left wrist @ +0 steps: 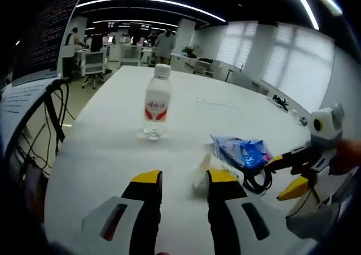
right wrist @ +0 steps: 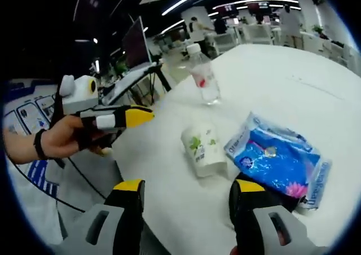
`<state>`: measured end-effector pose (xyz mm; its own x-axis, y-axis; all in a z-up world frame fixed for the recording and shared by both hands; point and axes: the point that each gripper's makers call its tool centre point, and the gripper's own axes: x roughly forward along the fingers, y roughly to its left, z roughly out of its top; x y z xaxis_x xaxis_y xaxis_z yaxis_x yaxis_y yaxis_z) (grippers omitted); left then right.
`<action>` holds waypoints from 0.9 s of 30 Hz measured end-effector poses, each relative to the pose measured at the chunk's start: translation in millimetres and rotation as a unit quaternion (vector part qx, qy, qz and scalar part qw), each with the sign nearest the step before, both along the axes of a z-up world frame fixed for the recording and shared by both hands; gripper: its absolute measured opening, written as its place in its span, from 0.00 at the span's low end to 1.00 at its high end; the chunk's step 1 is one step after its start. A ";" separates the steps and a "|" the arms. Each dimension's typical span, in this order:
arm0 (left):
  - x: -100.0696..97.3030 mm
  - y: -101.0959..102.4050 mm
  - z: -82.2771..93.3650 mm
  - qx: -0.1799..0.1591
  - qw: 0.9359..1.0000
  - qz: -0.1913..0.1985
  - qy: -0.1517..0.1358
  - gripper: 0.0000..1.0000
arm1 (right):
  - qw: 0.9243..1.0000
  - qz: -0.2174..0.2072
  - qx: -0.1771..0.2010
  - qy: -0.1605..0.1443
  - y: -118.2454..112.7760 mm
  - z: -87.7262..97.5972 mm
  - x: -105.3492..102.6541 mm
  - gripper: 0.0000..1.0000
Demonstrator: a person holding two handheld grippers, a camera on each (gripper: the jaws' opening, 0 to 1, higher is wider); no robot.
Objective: Arrange the tabletop items into an orderly group along one side of the table until the central work area is clear of visible clutter.
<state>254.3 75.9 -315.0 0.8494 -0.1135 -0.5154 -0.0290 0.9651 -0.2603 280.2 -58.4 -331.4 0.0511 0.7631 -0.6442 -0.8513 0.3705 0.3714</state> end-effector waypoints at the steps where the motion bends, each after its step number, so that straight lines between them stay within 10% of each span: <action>1: -2.1 -3.9 1.2 -0.004 1.000 -0.004 0.001 0.31 | 1.000 0.003 -0.002 -0.002 4.5 -1.3 1.5 0.65; 27: -46.6 -34.3 14.2 -0.015 0.997 -0.072 0.017 0.61 | 0.992 0.077 -0.078 -0.062 61.0 -31.6 14.6 0.60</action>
